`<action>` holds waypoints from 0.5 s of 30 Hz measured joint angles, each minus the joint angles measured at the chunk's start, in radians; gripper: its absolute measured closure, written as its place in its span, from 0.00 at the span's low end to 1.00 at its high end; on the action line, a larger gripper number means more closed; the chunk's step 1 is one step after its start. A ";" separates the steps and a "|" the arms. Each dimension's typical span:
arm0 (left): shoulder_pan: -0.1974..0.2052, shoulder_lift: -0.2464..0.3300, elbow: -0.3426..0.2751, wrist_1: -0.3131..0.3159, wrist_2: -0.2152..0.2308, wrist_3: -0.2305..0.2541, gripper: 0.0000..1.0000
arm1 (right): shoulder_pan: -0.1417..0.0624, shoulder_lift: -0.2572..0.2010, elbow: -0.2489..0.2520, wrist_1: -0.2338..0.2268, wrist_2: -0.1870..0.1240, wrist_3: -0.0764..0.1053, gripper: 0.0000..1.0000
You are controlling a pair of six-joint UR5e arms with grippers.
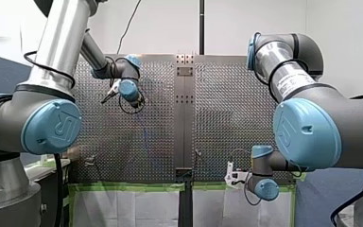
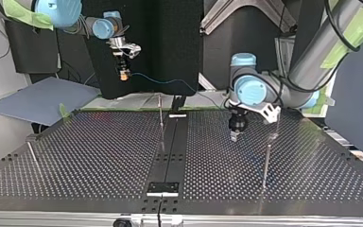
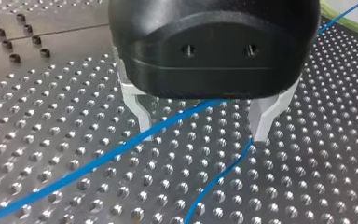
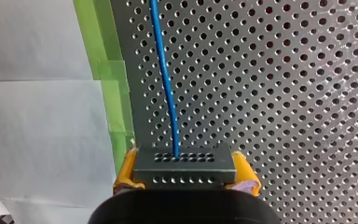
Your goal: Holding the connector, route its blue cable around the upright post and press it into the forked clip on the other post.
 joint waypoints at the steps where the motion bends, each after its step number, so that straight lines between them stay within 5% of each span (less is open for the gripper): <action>1: -0.001 0.000 -0.002 0.001 0.000 -0.002 0.01 | 0.000 0.000 0.000 0.000 0.000 0.000 1.00; 15: -0.026 -0.062 -0.005 -0.001 -0.020 -0.019 0.01 | 0.001 0.000 0.000 -0.003 0.000 0.001 1.00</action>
